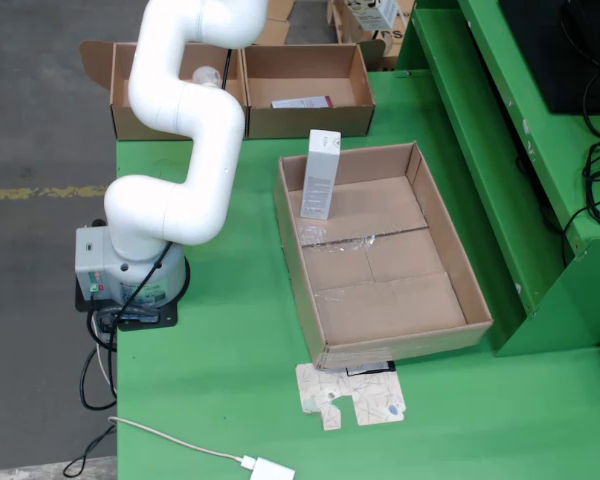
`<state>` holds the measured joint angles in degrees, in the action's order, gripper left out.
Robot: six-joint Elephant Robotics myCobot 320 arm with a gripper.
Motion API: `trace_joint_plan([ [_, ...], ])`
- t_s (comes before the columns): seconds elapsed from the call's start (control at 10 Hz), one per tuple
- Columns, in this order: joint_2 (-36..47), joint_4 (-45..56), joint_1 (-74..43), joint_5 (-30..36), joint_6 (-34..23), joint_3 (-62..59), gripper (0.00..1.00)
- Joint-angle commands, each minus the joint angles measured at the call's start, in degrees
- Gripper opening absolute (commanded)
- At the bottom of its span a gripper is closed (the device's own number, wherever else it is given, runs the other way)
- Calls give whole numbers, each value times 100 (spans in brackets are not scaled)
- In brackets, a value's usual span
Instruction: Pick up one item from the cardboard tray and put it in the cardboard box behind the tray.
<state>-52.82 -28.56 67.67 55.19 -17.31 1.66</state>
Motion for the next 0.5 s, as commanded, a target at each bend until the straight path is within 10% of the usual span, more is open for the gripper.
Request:
trace_joint_plan([
  [0.0,346,-74,412,-57,15,-166,0],
  [0.4,947,1818,1115,1035,850,-166,0],
])
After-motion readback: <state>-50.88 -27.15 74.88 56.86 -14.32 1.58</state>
